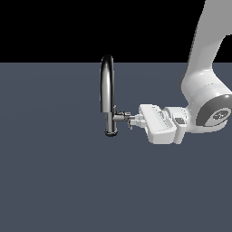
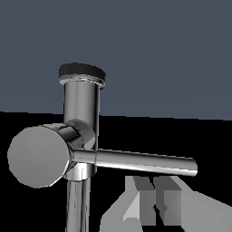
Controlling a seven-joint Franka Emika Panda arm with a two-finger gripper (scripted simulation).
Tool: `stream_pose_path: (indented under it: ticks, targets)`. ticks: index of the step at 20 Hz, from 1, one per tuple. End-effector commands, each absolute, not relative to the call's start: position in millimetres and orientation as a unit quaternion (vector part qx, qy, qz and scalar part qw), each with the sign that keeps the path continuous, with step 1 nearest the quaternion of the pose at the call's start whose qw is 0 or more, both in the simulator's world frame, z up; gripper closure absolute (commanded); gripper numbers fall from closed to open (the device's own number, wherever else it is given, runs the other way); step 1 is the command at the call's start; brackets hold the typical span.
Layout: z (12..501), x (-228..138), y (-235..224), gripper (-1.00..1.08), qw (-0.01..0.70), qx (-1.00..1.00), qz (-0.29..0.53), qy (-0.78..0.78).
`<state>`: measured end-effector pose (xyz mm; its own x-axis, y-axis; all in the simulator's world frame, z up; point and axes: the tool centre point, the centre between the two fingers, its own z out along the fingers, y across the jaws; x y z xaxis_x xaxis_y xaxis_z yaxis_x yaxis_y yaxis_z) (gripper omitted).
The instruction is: Turn on the faucet by rotating a designated handle.
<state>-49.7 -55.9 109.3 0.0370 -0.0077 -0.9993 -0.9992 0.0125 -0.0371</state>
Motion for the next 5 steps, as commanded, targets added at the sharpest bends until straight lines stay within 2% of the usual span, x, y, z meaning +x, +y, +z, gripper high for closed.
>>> stream_pose_path:
  ticks: [1,5]
  targets:
    - [86,-57,-51,1.08,0.505,-0.503,0.493,0.499]
    - [69,-61,-49,1.08,0.503,-0.502,0.496,0.498]
